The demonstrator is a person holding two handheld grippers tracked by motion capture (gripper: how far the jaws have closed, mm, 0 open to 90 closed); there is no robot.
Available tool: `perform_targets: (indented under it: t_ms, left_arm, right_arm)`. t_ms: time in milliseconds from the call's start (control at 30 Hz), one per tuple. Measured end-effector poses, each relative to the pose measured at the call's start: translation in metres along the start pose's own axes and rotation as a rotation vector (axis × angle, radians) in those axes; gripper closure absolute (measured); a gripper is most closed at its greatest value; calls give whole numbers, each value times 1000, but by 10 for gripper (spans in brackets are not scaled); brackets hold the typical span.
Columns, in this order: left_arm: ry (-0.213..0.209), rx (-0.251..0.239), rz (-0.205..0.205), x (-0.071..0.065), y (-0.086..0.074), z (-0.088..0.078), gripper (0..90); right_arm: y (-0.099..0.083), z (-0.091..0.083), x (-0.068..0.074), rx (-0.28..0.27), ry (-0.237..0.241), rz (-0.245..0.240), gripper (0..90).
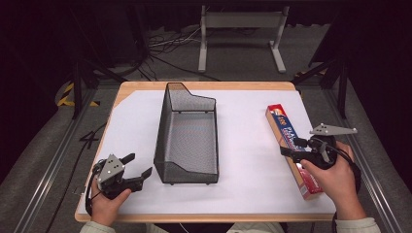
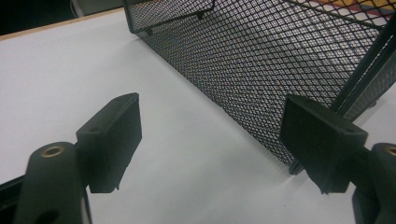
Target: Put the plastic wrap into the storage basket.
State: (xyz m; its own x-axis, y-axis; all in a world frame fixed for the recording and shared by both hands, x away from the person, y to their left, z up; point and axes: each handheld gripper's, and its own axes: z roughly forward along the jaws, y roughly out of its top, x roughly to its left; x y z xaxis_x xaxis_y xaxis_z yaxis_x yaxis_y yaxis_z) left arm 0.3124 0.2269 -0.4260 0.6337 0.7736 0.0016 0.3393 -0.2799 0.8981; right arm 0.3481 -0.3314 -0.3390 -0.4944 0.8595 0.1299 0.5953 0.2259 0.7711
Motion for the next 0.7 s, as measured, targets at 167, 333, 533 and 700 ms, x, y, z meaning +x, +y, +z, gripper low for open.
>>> perform_targets:
  t_ms: [167,333,533,700]
  left_arm:
    - [4,-2,2,1,0,-1,218]
    - [6,-4,2,1,0,-1,218]
    - [6,-1,2,1,0,-1,218]
    - [7,-1,4,1,0,-1,218]
  right_arm:
    - [14,6,-11,27,-79,0,231]
    - [23,12,-22,58,-130,1,191]
    - [35,21,-38,94,-171,28,144]
    - [39,29,-50,83,-203,51,101]
